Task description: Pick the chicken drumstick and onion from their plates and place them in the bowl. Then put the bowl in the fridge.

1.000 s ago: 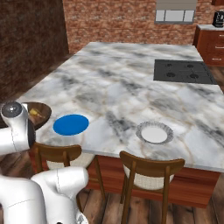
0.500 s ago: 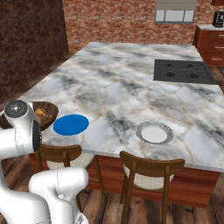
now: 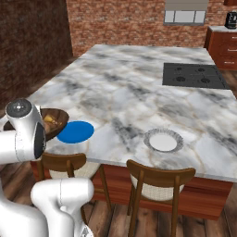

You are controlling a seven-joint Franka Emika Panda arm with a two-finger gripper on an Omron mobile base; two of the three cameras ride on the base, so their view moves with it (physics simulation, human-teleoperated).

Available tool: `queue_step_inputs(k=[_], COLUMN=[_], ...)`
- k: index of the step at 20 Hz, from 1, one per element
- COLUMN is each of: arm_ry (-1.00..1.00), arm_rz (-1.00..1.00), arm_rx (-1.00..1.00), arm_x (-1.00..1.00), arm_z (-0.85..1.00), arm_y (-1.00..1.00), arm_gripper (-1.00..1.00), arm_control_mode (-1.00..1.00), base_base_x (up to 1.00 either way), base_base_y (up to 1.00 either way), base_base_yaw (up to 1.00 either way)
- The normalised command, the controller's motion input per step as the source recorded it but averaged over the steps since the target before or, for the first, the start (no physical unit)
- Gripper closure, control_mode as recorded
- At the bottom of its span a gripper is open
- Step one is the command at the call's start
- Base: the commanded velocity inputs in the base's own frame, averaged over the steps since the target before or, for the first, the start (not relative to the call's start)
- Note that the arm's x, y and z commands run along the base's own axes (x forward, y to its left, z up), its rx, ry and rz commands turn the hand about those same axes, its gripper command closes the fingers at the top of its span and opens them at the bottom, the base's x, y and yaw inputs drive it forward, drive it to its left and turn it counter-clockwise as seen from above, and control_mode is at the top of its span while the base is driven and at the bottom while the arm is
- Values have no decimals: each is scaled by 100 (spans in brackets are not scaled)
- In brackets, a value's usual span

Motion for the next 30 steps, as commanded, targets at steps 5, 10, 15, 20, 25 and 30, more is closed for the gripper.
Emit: queue_step_inputs(k=[5,10,15,20,25,30], arm_ry=[0,0,0,0,0,0], arm_rz=[0,0,0,0,0,0], arm_rx=[0,0,0,0,0,0], arm_x=[-1,0,0,0,0,0], arm_z=[0,0,0,0,0,0], arm_y=[0,0,0,0,0,0], arm_gripper=[100,100,100,100,100,100], arm_control_mode=[-100,-100,-100,100,100,100], base_base_x=[0,0,0,0,0,-10], base_base_y=[0,0,0,0,0,-2], base_base_yaw=[0,0,0,0,0,0])
